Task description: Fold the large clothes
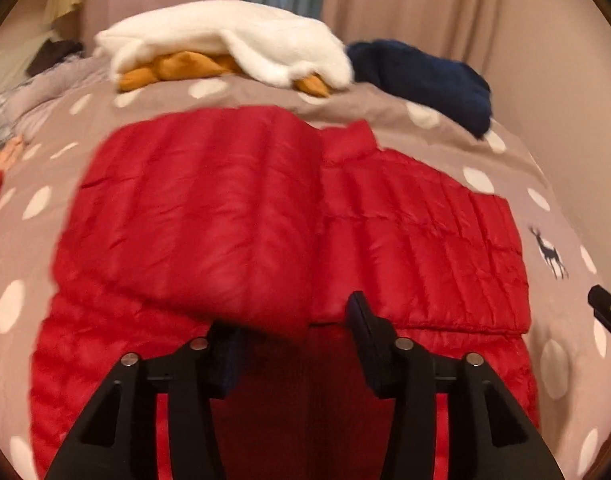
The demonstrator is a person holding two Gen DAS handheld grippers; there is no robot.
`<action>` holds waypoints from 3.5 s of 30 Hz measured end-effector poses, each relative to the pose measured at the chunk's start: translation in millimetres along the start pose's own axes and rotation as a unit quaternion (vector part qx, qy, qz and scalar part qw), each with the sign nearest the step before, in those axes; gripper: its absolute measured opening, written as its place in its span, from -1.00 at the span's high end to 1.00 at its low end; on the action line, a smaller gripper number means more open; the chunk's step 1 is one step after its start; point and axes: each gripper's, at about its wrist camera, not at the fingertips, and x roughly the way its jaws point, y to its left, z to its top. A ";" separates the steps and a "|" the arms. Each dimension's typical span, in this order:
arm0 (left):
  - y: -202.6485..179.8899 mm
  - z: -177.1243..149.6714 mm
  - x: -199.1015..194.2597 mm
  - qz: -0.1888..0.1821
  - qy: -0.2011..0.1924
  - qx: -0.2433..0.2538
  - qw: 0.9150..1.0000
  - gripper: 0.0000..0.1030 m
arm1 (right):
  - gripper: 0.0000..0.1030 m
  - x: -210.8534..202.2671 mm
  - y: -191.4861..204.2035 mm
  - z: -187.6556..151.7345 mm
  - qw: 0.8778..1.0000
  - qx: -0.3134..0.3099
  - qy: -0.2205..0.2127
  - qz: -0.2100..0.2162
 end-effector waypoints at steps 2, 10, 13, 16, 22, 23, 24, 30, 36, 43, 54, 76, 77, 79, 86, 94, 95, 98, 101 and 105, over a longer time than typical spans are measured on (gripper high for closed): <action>14.1 -0.1 -17.1 0.012 -0.019 -0.026 0.999 -0.28 | 0.42 -2.3 6.8 -0.6 1.000 -0.004 -0.002 0.001; 90.5 8.8 -67.3 0.104 -0.123 -0.111 0.981 -0.47 | -0.06 -18.1 74.9 -14.9 0.995 -0.076 -0.007 0.059; 130.4 9.5 -73.1 0.130 -0.121 -0.156 0.972 -0.47 | -0.53 -23.3 111.8 -26.4 0.987 -0.130 -0.014 0.092; 175.5 2.1 -81.4 0.158 -0.132 -0.205 0.957 -0.47 | -0.69 -25.0 156.3 -39.1 0.972 -0.201 -0.017 0.121; 239.9 -3.4 -75.1 0.206 -0.121 -0.271 0.932 -0.47 | -0.90 -25.0 231.7 -60.7 0.943 -0.274 -0.017 0.188; 246.6 -5.4 -75.6 0.209 -0.122 -0.280 0.929 -0.47 | -0.96 -23.8 242.9 -64.8 0.938 -0.284 -0.017 0.199; 252.4 -9.7 -78.6 0.211 -0.123 -0.289 0.926 -0.47 | -0.98 -22.3 251.7 -68.3 0.934 -0.292 -0.015 0.207; 280.2 -20.3 -73.8 0.229 -0.112 -0.323 0.911 -0.47 | -0.95 3.7 312.7 -103.8 0.903 -0.376 0.009 0.208; 292.6 -24.8 -69.3 0.239 -0.102 -0.327 0.908 -0.47 | 0.53 39.3 319.6 -112.0 0.916 -0.350 0.043 0.190; 276.7 -16.2 -70.8 0.219 -0.109 -0.318 0.916 -0.47 | 0.71 11.3 284.5 -63.0 0.943 -0.265 -0.012 0.200; 237.8 -7.2 -69.5 0.187 -0.108 -0.284 0.934 -0.47 | 0.56 -4.2 138.6 11.2 0.991 -0.101 -0.062 0.056; 95.3 40.5 22.5 0.076 -0.099 -0.050 0.991 0.57 | 0.84 63.5 127.4 -4.0 0.992 -0.097 0.023 0.082; 97.1 33.5 43.9 0.093 -0.072 -0.047 0.992 0.58 | 0.87 74.6 127.1 -9.1 0.992 -0.101 0.036 0.072; 98.8 23.1 64.7 0.086 -0.046 -0.053 0.994 0.59 | 0.98 95.6 121.7 -21.0 0.991 -0.101 0.059 0.066; 100.1 21.3 72.8 0.077 -0.043 -0.055 0.995 0.59 | 1.00 115.1 114.4 -38.3 0.991 -0.098 0.062 0.069; 100.2 24.1 73.4 0.080 -0.035 -0.055 0.995 0.59 | 1.00 113.1 129.1 -39.8 0.989 -0.139 0.047 0.029; 97.8 24.7 73.4 0.088 -0.033 -0.049 0.994 0.59 | 1.00 112.9 130.5 -40.6 0.988 -0.144 0.047 0.023; 89.3 26.8 61.8 0.120 -0.033 -0.027 0.992 0.59 | 1.00 106.0 135.4 -39.4 0.986 -0.161 0.046 0.000; 90.2 23.7 23.6 0.101 -0.066 -0.023 0.992 0.59 | 0.99 78.6 129.8 -34.1 0.987 -0.157 0.037 -0.002; 103.1 23.4 -29.3 0.083 -0.092 -0.028 0.992 0.59 | 0.88 36.0 111.8 -18.3 0.991 -0.132 0.019 0.024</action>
